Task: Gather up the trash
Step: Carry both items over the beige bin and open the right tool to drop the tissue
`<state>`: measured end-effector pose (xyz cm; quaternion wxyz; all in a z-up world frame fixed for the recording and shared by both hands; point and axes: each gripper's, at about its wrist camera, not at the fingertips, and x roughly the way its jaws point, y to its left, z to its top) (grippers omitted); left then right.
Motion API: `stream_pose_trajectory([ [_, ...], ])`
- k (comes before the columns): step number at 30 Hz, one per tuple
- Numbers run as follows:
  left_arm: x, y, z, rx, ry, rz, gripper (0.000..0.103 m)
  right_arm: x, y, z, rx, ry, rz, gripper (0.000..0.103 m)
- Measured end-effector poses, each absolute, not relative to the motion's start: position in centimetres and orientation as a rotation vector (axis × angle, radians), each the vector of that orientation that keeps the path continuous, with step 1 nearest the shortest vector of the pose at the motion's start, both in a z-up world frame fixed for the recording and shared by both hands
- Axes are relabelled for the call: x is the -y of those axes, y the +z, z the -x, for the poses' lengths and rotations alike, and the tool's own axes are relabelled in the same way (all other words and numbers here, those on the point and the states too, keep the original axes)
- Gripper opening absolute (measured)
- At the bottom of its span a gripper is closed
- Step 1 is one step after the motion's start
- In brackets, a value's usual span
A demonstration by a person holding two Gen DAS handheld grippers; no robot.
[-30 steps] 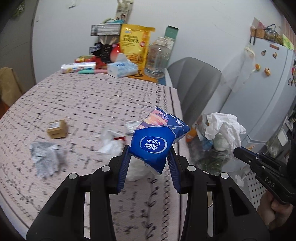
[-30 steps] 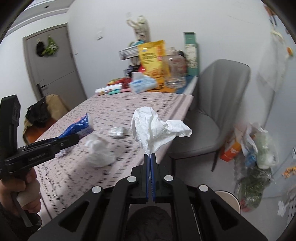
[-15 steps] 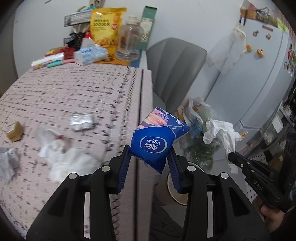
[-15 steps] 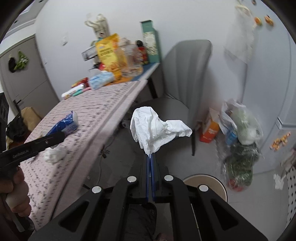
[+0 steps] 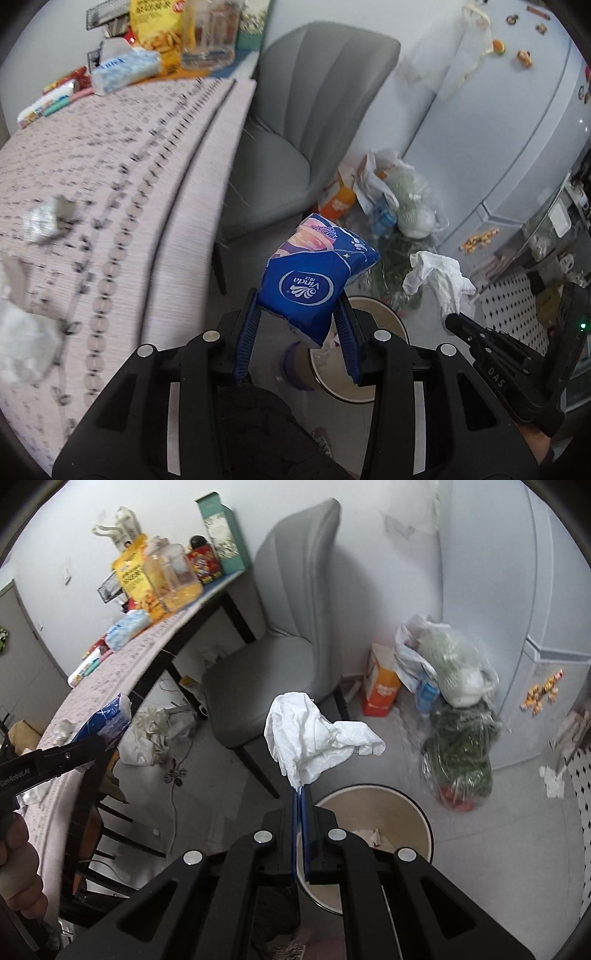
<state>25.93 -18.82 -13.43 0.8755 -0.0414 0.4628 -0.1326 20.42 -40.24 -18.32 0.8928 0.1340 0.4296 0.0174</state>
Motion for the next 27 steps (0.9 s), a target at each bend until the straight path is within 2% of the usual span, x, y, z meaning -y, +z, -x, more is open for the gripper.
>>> stream_pose_trajectory([
  [5,20.5,-15.1,-26.3,-1.006,-0.287,0.071,0.040,42.0,-21.0,-20.9,-0.924,0.025,-0.305,0.004],
  [9,21.4,-16.2,-26.4,-1.033,-0.296,0.075,0.040,42.6,-23.3,-21.6,-0.968,0.052,-0.319,0.010],
  [10,21.6,-16.3,-26.3,-1.039,-0.299,0.074,0.040,43.0,-23.9,-21.8,-0.982,0.040,-0.322,0.018],
  [11,21.8,-16.5,-26.3,-1.045,-0.304,0.073,0.040,43.4,-24.3,-21.9,-0.988,0.027,-0.329,0.040],
  [12,22.0,-16.7,-26.4,-1.050,-0.311,0.073,0.040,43.9,-24.6,-21.7,-0.982,0.014,-0.342,0.056],
  [24,28.2,-20.0,-27.0,-1.156,-0.436,0.050,0.041,49.1,-23.9,-18.6,-0.941,-0.087,-0.406,0.056],
  [27,30.6,-21.0,-27.3,-1.205,-0.484,0.078,0.045,50.5,-23.3,-17.8,-0.931,-0.115,-0.411,0.056],
])
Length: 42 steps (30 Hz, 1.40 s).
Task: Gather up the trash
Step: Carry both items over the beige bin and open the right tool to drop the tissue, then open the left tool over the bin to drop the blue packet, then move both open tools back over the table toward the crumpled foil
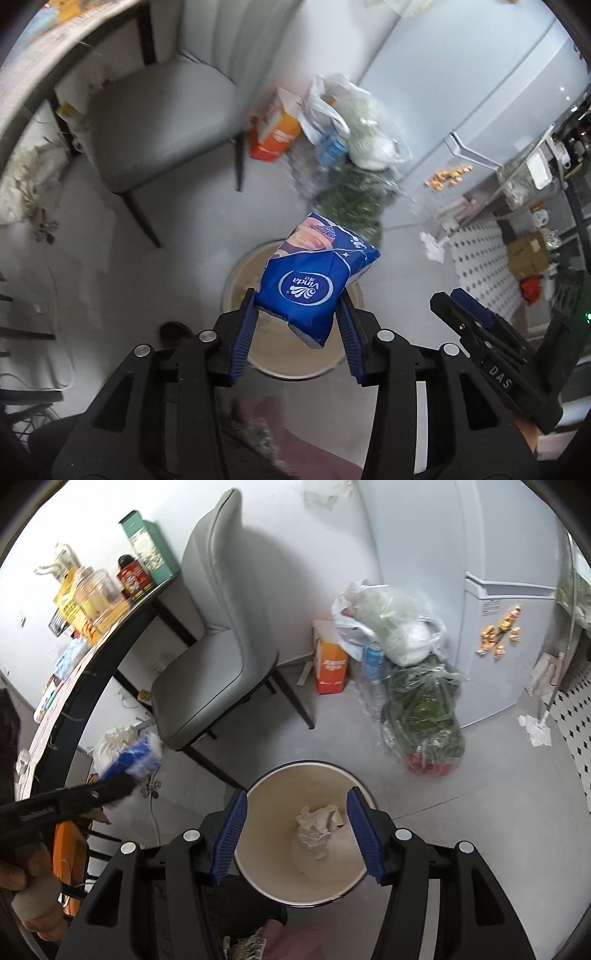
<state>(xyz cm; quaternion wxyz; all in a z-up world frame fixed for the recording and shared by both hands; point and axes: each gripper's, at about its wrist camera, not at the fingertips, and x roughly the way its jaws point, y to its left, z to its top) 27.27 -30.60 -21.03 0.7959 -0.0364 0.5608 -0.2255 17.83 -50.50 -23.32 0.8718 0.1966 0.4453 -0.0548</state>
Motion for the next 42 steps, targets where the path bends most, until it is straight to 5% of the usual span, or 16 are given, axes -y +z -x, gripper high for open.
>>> stream_pose_trajectory([
  [7,32.2,-20.5,-26.4,-1.202,-0.570,0.103,0.087,52.6,-22.3,-16.1,-0.916,-0.163,-0.432,0.062],
  [10,30.9,-19.3,-26.3,-1.156,-0.555,0.108,0.097,52.4,-22.1,-16.0,-0.915,-0.165,-0.431,0.072],
  [20,25.1,-13.9,-26.5,-1.013,-0.473,0.165,0.097,47.7,-18.5,-17.2,-0.832,-0.125,-0.380,0.096],
  [42,6.9,-5.1,-20.9,-0.684,-0.123,0.279,0.097,30.1,-8.7,-17.7,-0.651,0.056,-0.228,0.095],
])
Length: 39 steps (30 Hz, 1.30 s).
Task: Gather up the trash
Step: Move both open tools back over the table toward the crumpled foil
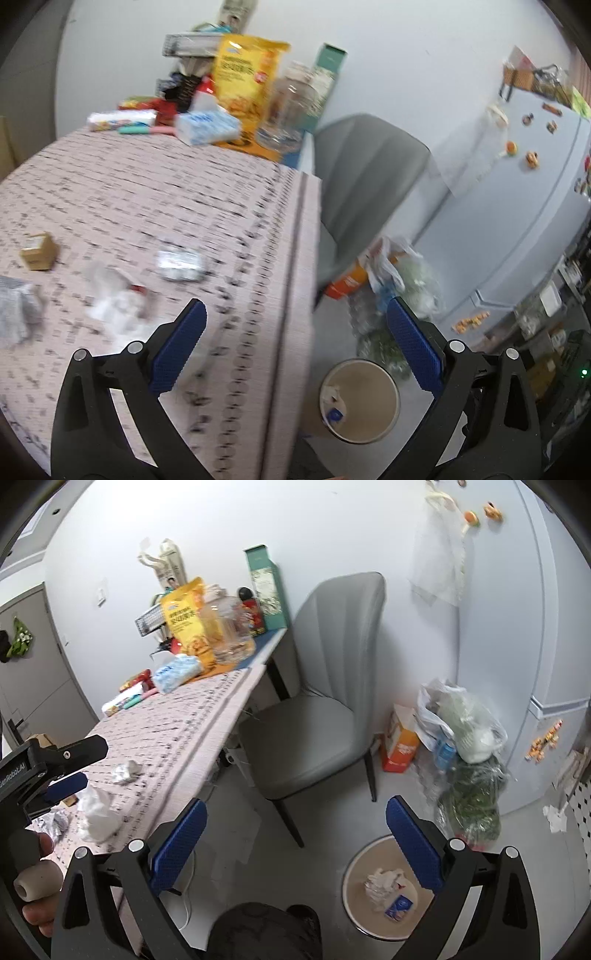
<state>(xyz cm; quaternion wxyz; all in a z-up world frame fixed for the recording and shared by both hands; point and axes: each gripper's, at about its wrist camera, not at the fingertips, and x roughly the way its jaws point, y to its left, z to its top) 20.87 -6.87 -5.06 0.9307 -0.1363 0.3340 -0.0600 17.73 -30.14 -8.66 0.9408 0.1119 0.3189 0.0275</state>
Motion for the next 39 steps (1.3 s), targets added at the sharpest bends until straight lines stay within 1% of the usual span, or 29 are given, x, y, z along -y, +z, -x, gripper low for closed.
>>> stream_pose_trajectory([
  [5,3.4,-4.4,-19.4,-0.648,-0.008,0.285,0.097,26.0,-8.1,-17.5,-0.612,0.093,-0.163,0.095],
  [12,-1.2,-3.8,-17.0,-0.577,0.010,0.311,0.097,21.0,-7.0,-17.0,-0.590,0.205,-0.119,0.095],
  [18,-4.2,-3.6,-14.4,-0.509,0.040,0.328,0.097,18.0,-7.0,-16.5,-0.608,0.251,-0.078,0.095],
  [23,-6.7,-4.3,-13.4,-0.548,0.035,0.397,0.097,16.0,-7.2,-16.2,-0.629,0.296,-0.062,0.095],
  [29,-7.8,-5.0,-12.0,-0.563,0.057,0.369,0.097,14.0,-7.3,-15.8,-0.639,0.362,-0.034,0.095],
  [35,-9.6,-6.1,-10.6,-0.584,0.067,0.397,0.097,12.0,-7.9,-15.5,-0.679,0.439,-0.004,0.095],
  [36,-9.9,-6.3,-10.4,-0.589,0.071,0.404,0.097,11.5,-8.0,-15.4,-0.684,0.457,0.008,0.094],
  [39,-11.4,-7.1,-9.8,-0.603,0.088,0.437,0.097,9.9,-8.5,-15.4,-0.712,0.499,0.039,0.088],
])
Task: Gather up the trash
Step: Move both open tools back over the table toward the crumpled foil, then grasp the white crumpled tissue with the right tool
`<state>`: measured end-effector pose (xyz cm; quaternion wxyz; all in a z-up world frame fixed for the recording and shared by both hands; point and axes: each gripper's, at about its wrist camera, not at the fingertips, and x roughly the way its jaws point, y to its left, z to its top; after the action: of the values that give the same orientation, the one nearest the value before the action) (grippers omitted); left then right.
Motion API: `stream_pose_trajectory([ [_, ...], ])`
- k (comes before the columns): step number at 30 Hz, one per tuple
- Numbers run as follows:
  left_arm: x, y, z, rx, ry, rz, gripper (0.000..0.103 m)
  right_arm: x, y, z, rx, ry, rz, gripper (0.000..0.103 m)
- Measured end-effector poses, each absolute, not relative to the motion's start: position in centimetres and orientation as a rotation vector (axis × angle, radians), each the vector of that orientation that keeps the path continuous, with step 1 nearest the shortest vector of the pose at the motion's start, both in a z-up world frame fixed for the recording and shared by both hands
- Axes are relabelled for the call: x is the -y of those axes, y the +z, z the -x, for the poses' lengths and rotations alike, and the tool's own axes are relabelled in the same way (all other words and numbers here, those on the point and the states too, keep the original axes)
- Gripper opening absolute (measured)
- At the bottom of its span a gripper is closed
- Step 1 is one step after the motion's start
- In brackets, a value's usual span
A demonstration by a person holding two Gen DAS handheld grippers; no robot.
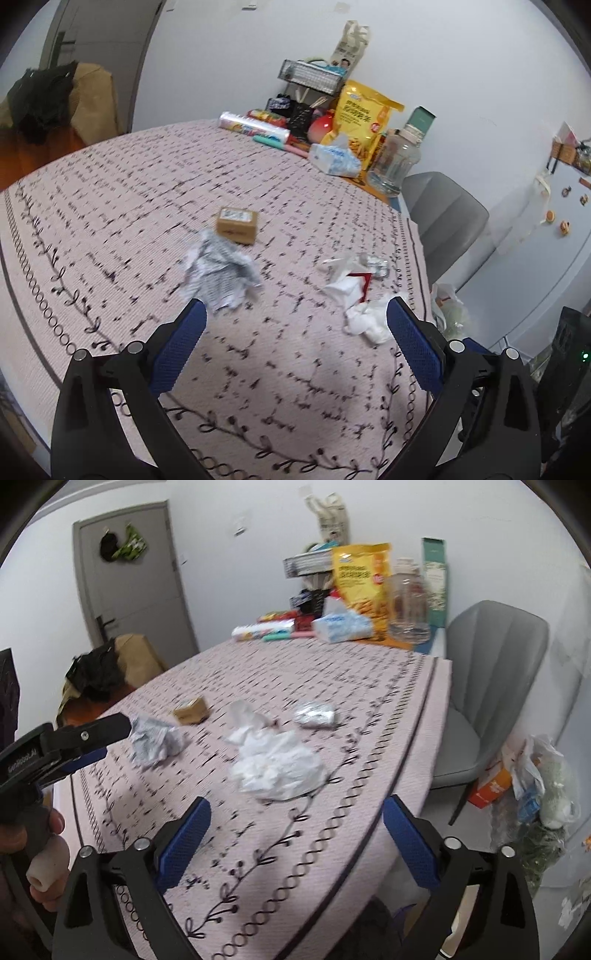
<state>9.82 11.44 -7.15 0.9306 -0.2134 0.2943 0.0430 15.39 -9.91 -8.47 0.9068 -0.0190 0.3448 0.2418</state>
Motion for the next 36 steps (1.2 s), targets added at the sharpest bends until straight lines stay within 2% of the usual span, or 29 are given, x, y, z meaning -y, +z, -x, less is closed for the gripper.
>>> stream_pose_trajectory([
  [6,-13.6,-8.1,-8.9,-0.616,0.138,0.462,0.097,7.9,-9.9,-16.2,-0.784,0.527,0.056,0.076],
  [11,-14.9,-8.9,-8.7,-0.639,0.162,0.474,0.092,7.4,-10.5,-17.5,-0.814,0.525,0.044,0.074],
  [19,-15.8,-9.3,-8.7,-0.653,0.184,0.482,0.091,6.0,-10.9,-20.2,-0.852,0.521,0.041,0.071],
  [21,-16.1,-9.4,-8.6,-0.653,0.188,0.481,0.091,5.6,-11.3,-20.8,-0.869,0.521,0.037,0.063],
  [23,-16.2,-9.5,-8.7,-0.656,0.189,0.483,0.091,5.3,-11.7,-21.3,-0.889,0.514,0.033,0.043],
  [24,-16.2,-9.5,-8.8,-0.658,0.189,0.484,0.091,5.3,-11.8,-21.5,-0.895,0.511,0.025,0.028],
  [25,-16.3,-9.6,-8.9,-0.662,0.189,0.483,0.091,5.3,-11.8,-21.6,-0.900,0.505,0.019,0.021],
  [28,-16.3,-9.6,-9.2,-0.666,0.187,0.478,0.091,5.3,-11.7,-21.3,-0.896,0.522,0.015,0.015],
  [33,-16.3,-9.6,-10.2,-0.671,0.187,0.469,0.091,5.5,-10.9,-20.1,-0.875,0.581,0.007,0.012],
  [36,-16.3,-9.7,-11.1,-0.680,0.189,0.463,0.088,6.0,-10.1,-19.3,-0.853,0.607,-0.009,0.012],
])
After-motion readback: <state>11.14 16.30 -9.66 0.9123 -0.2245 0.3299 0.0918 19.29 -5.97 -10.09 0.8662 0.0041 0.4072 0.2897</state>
